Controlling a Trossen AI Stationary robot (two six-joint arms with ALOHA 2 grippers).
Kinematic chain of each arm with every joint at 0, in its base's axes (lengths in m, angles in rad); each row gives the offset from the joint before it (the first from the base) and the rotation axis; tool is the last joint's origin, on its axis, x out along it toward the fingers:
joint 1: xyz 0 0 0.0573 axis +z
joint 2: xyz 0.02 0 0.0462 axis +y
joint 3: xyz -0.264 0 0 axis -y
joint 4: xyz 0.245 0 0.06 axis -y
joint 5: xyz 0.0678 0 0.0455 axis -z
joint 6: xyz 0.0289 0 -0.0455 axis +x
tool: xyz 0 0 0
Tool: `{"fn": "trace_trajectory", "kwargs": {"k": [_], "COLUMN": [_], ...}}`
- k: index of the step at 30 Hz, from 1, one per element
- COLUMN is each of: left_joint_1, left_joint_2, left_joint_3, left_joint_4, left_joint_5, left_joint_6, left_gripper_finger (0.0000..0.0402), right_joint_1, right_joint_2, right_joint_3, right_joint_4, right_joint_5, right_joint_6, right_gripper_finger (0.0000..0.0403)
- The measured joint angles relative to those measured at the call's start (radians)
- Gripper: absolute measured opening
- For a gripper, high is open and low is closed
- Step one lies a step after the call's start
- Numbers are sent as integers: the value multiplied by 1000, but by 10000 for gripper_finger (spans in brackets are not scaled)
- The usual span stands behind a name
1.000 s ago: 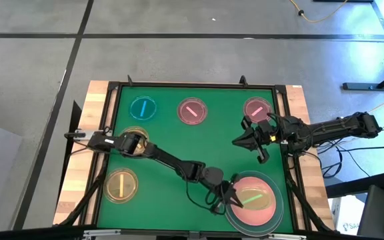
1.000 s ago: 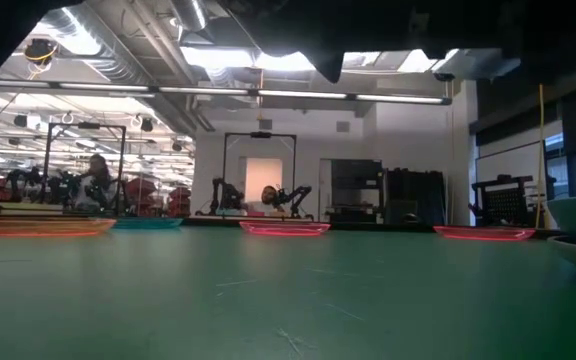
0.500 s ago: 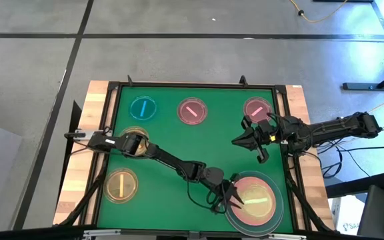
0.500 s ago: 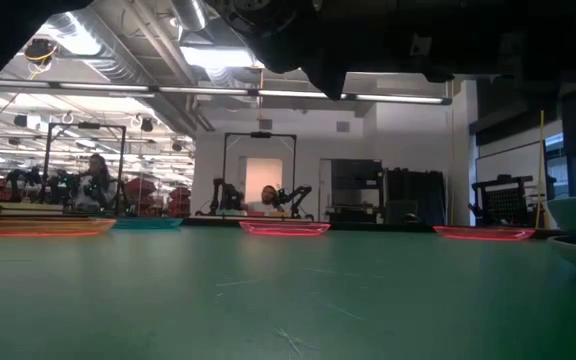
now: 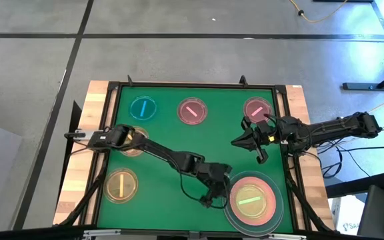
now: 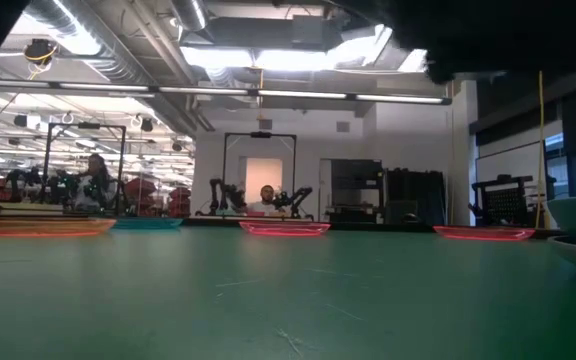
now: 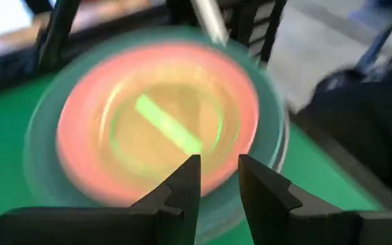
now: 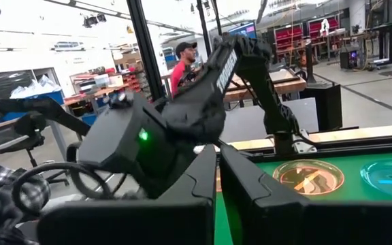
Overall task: Stack plastic plates
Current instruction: Stack the right transparent pink plate on top of the transparent green plate
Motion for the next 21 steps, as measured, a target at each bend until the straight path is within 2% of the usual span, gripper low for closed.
{"fn": "trace_trajectory", "kwargs": {"k": [4,8,17,21], "left_joint_1": [-20,-46,-77,-84], "left_joint_2": [-53,-136,-489,-633], "left_joint_3": [-18,-161,-721,-940], "left_joint_4": [-142,-117,300,484], "left_joint_5": [-83,-135,-407,-476], "left_joint_6": [1,-5,-113,-151], "left_gripper_finger": [92,92,92,92], "right_joint_1": [0,0,0,0], "right_joint_2": [0,0,1,1], "right_joint_3": [0,0,0,0], "right_joint_4": [-2,-5,-46,-94], "right_joint_5": [0,0,1,15], "right_joint_6": [0,0,-36,-93], "right_gripper_finger": [17,17,17,17]}}
